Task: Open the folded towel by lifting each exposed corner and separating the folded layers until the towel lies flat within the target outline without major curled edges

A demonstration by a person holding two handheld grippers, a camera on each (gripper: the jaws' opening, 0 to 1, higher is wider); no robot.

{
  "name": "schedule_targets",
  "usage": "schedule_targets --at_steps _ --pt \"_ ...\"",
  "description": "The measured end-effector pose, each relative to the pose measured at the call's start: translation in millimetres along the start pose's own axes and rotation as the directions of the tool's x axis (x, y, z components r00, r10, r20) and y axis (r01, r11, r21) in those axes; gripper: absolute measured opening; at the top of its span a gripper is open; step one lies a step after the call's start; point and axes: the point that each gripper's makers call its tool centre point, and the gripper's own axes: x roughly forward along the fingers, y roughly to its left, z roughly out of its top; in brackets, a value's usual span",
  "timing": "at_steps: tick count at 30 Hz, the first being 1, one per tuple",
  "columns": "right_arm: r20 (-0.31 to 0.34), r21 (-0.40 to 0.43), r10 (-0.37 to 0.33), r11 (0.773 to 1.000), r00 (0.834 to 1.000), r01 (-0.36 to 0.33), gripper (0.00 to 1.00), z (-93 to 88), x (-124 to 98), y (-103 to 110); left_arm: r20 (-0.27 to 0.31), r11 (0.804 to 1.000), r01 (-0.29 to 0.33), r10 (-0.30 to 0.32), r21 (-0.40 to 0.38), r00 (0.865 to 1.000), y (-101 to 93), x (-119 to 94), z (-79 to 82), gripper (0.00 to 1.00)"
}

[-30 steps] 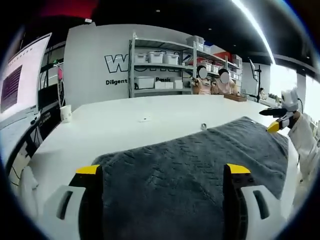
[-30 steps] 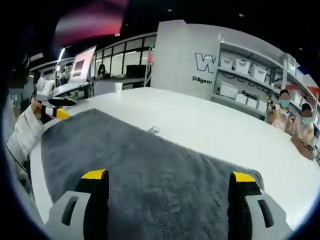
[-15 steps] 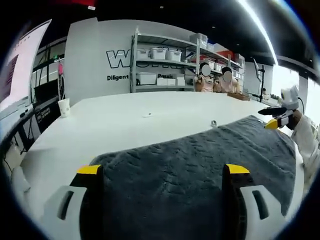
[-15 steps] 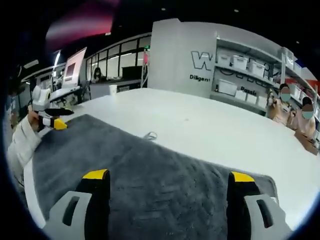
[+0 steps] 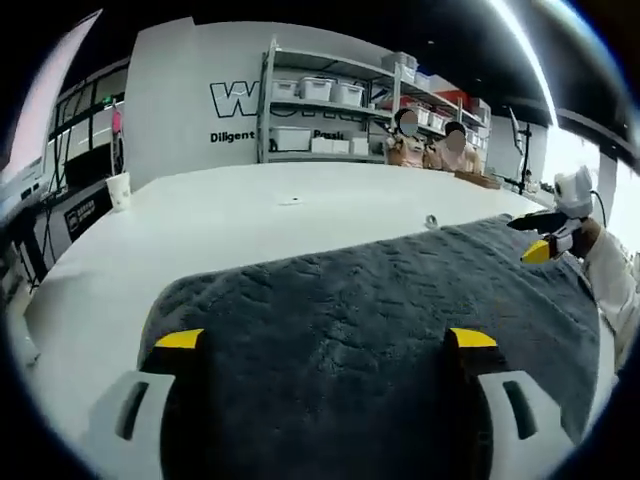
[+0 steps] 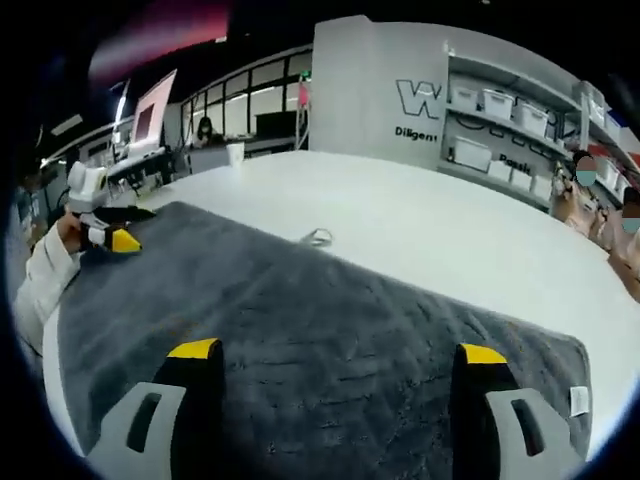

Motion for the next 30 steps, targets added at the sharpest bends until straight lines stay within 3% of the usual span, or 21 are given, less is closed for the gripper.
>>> schedule_targets --at_steps 3,4,9,19,30 --pt "-0.020 0.003 0.015 1.000 1.000 -0.015 0.94 -6.5 1 2 -0.020 0.998 -0.016 0.018 0.068 1.000 2.1 2 -5.2 0.94" --pt "-0.025 0.003 0.019 1.000 0.999 -0.019 0.94 -7.9 1 3 -0.010 0.999 -0.011 0.011 0.041 1.000 0.7 2 -3.5 0.94" --pt "-0.025 0.029 0.029 0.999 0.999 -0.028 0.94 -10.7 1 3 -0.012 0.999 -0.009 0.010 0.050 1.000 1.4 1 -3.7 0.94" --pt "-0.004 -0.006 0.087 0.996 0.996 -0.087 0.98 -13.1 -2 7 -0.031 0.998 -0.003 0.004 0.056 1.000 0.5 0 -4.9 0.95" --pt "-0.005 -0.008 0.091 0.996 0.996 -0.091 0.99 -12.3 -3 7 -0.061 0.997 0.026 -0.022 0.071 0.998 -2.0 -1 -6.4 0.97"
